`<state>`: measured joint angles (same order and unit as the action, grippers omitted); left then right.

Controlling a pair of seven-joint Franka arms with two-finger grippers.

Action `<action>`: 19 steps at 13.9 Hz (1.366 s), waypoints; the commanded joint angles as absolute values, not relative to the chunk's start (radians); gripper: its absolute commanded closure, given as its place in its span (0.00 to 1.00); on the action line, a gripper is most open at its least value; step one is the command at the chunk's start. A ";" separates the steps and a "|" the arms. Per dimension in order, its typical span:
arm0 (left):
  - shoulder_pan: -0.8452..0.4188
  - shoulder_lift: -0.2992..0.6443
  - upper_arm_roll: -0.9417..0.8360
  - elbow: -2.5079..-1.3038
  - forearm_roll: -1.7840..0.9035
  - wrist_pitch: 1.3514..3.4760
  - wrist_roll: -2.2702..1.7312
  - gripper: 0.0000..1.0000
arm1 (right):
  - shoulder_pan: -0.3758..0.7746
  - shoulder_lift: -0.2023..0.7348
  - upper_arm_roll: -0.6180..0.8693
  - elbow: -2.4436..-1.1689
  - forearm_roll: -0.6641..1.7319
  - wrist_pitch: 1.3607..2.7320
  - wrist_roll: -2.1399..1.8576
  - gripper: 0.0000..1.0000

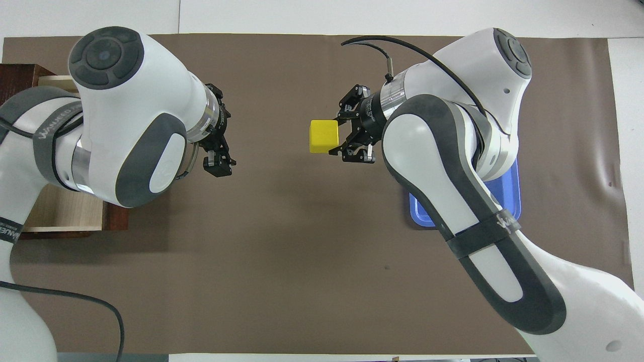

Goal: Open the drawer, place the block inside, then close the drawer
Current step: 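Lift the yellow block with the right gripper while the left gripper approaches, then grasp the yellow block with the left gripper from the right gripper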

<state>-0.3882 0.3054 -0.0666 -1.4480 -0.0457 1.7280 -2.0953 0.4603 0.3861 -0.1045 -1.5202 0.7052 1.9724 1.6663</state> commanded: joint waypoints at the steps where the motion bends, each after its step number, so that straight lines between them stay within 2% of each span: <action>1: -0.431 0.406 -0.040 -1.286 -0.061 1.623 -2.166 0.00 | 0.476 0.385 -0.109 -1.525 0.729 1.990 1.695 1.00; 3: -0.478 0.564 -0.003 -1.087 -0.060 1.550 -2.215 0.00 | 0.509 0.387 -0.112 -1.526 0.729 2.003 1.715 1.00; 4: -0.518 0.612 0.044 -1.006 -0.063 1.522 -2.227 0.00 | 0.512 0.387 -0.110 -1.532 0.726 2.023 1.724 1.00; 8: -0.600 0.604 0.086 -1.012 -0.067 1.484 -2.244 0.00 | 0.564 0.394 -0.118 -1.536 0.687 2.026 1.735 1.00; 11: -0.615 0.595 0.074 -1.019 -0.072 1.482 -2.253 0.00 | 0.583 0.393 -0.118 -1.537 0.618 2.026 1.755 1.00; 19: -0.626 0.540 0.074 -1.093 -0.072 1.494 -2.247 0.00 | 0.581 0.393 -0.118 -1.542 0.614 2.026 1.752 1.00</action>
